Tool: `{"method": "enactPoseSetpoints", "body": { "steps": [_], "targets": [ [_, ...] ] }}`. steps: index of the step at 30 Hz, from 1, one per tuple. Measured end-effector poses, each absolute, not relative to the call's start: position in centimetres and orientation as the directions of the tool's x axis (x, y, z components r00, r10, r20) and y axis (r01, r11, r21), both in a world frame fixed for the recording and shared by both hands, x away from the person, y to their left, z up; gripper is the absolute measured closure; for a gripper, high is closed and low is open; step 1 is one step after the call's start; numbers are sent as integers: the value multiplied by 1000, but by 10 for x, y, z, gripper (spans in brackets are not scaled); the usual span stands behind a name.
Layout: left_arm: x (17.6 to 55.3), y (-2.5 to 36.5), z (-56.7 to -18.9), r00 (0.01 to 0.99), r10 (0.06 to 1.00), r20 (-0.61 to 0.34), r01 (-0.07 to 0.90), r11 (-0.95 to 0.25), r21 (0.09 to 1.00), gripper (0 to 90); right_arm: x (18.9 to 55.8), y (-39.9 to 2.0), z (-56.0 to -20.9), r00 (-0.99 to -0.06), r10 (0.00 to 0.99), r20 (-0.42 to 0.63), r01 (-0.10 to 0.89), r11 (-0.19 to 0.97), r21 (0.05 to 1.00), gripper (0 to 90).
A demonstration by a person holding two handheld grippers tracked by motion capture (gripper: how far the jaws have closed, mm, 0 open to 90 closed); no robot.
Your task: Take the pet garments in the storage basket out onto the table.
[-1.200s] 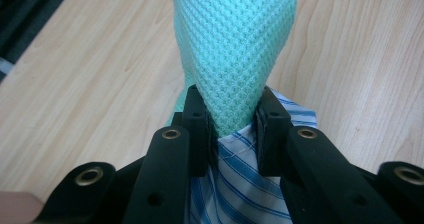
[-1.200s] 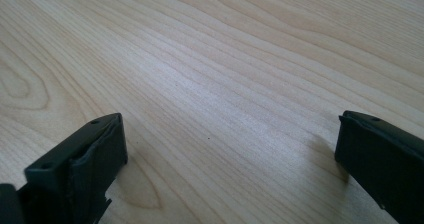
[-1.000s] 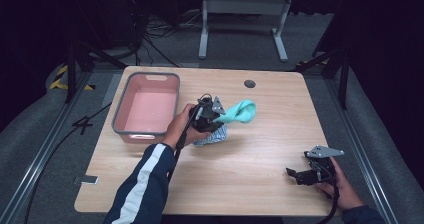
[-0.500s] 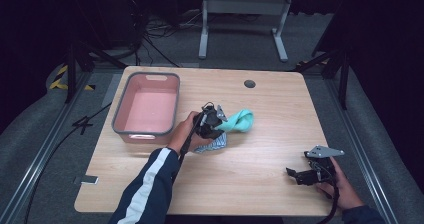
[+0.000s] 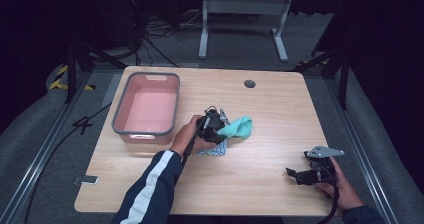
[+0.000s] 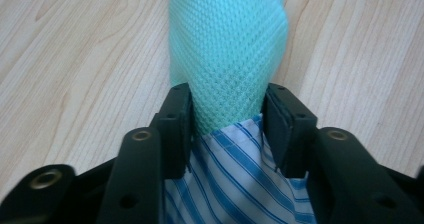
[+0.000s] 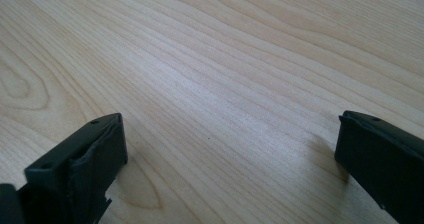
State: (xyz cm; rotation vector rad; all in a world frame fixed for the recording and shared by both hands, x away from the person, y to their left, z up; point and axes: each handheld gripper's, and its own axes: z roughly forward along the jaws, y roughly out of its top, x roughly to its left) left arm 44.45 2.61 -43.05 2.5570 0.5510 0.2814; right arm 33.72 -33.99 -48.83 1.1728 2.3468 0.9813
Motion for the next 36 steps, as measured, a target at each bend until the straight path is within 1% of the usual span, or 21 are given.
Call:
{"method": "enactPoseSetpoints", "body": {
  "steps": [4,11,20,30,33,36],
  "targets": [
    [444,26,-429,891,446,87,336,-775,535,494,337,-340,-488,-602,799,5,564,421,710,7],
    [443,27,-426,889,450,86,336,-767,546,471,337,-340,-488,-602,798,5,564,421,710,6],
    [438,26,-419,894,439,91,319,-766,558,403,337,-340,-488,-602,799,6,565,421,710,6],
    [427,30,-410,905,408,117,287,-792,540,296,337,-340,-488,-602,799,5,564,421,710,6],
    [424,33,-408,906,409,112,292,-793,535,281,337,-340,-488,-602,799,5,565,421,710,6],
    [418,38,-407,907,400,129,282,-808,517,265,337,-340,-488,-602,799,6,565,421,710,7]
  ]
}}
